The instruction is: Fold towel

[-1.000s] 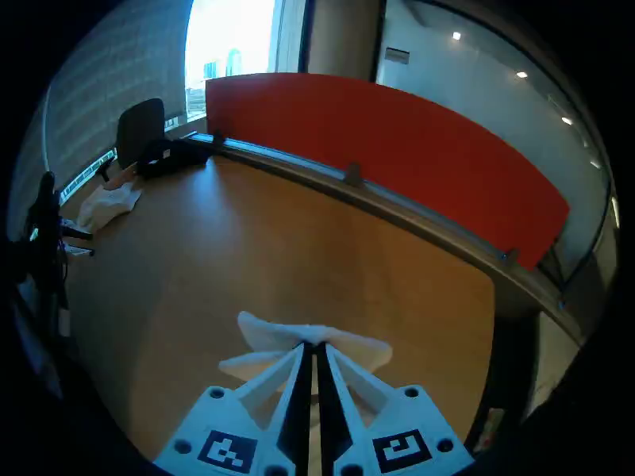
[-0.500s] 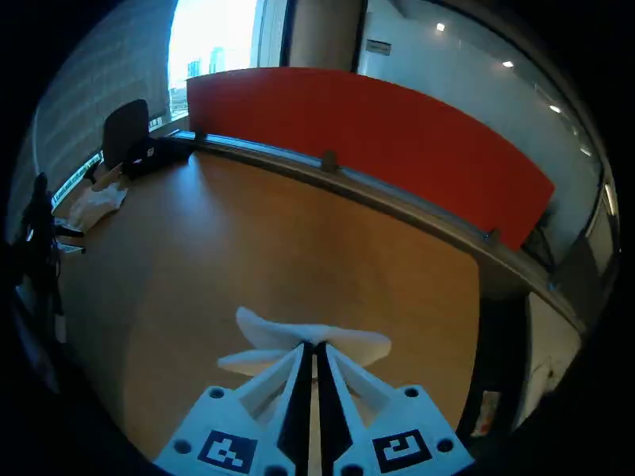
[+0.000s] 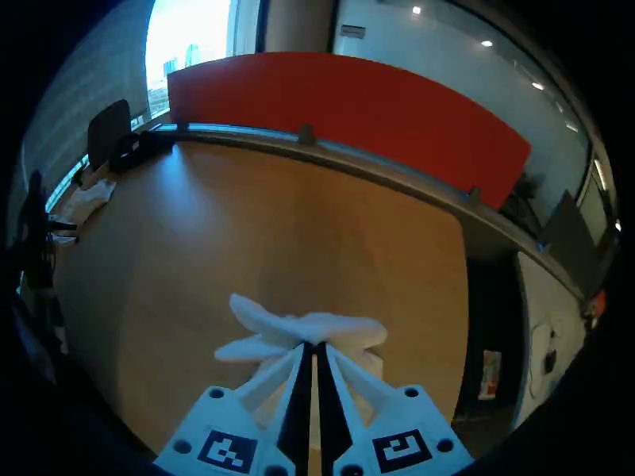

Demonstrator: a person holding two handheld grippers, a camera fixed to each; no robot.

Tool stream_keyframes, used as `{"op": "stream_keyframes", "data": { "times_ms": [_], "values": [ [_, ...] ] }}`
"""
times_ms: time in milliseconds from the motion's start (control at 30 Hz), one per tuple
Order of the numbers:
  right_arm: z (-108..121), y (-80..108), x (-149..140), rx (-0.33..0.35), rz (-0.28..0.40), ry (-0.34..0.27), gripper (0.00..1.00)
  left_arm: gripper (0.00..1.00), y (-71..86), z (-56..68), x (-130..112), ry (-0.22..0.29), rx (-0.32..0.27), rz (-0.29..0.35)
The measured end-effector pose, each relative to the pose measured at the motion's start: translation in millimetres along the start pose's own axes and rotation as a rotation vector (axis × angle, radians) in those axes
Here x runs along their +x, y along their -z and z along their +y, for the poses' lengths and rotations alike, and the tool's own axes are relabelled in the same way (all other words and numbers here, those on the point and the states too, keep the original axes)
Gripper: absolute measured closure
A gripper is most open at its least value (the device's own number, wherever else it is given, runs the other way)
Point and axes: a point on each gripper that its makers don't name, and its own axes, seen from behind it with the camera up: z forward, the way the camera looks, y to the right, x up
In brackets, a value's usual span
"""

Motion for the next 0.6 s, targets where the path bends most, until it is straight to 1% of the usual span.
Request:
{"op": "stream_keyframes", "data": {
  "times_ms": [267,467,600],
  "values": [
    [14.0,4.0,-45.4,-0.044,-0.055,-0.074,0.95,0.09,-0.4,1.7,-2.0,-0.012,-0.005,-0.004],
    [19.5,0.5,-64.4,-0.063,-0.085,-0.101,0.95,0.09,0.4,1.7,-1.6,-0.026,-0.004,-0.004],
    [22.2,-3.5,-76.8,-0.076,-0.11,-0.113,0.95,0.09,0.6,0.8,-2.0,-0.024,-0.003,-0.005]
  ]
}}
